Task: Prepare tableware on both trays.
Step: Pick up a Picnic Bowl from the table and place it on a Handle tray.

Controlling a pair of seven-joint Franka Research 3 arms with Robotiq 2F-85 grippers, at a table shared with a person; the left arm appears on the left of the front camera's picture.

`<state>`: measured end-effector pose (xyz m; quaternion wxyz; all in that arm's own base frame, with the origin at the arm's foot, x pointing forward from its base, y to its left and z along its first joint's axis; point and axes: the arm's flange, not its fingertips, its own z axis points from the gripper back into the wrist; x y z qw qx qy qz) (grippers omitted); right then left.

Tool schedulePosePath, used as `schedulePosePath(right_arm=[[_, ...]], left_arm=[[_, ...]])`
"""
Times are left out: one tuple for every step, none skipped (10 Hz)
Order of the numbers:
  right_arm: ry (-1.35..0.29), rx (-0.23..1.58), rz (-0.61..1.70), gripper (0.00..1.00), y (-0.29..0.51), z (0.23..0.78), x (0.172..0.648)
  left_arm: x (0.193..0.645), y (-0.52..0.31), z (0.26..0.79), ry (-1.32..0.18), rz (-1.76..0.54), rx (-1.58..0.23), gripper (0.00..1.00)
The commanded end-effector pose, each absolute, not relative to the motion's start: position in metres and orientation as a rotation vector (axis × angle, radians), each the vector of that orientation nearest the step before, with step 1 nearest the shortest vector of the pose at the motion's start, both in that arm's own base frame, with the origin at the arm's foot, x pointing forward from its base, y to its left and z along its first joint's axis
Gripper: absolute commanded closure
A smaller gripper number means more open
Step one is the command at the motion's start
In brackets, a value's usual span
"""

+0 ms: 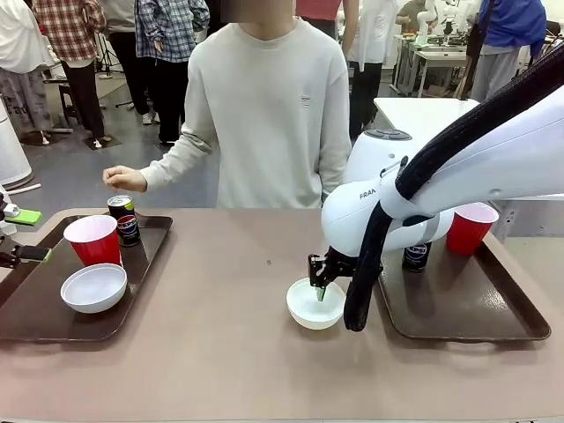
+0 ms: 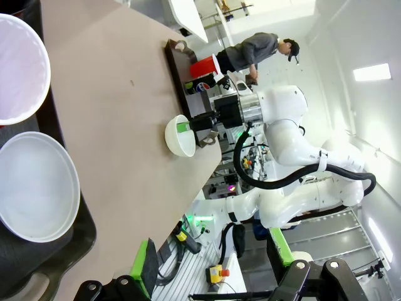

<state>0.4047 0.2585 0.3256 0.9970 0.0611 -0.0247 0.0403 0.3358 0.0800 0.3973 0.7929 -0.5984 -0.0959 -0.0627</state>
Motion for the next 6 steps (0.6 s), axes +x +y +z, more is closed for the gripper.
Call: schedulePosePath(right_arm=[[-0.068, 0.101, 0.045, 1.0, 0.2568, 0.3281, 0.4078], [-0.067, 0.104, 0.039, 0.83, 0.2547, 0.3281, 0.4071], [-0.072, 0.104, 0.027, 0.94, 0.2533, 0.3284, 0.407], [-0.075, 0.103, 0.022, 1.0, 0.2528, 0.329, 0.4067], [-0.079, 0.098, 0.019, 1.0, 0.2521, 0.3298, 0.4058], [-0.085, 0.094, 0.012, 1.0, 0.2506, 0.3338, 0.4053]], left_arm=[[0.3349, 0.0801, 0.397, -0.235, -0.149, -1.301, 0.08], [0.3349, 0.0801, 0.397, -0.235, -0.149, -1.301, 0.08], [0.3349, 0.0801, 0.397, -0.235, -0.149, -1.301, 0.08], [0.3349, 0.0801, 0.397, -0.235, -0.149, -1.301, 0.08], [0.3349, 0.0801, 0.397, -0.235, -0.149, -1.301, 0.08], [0.3349, 0.0801, 0.397, -0.235, -0.149, -1.301, 0.08]])
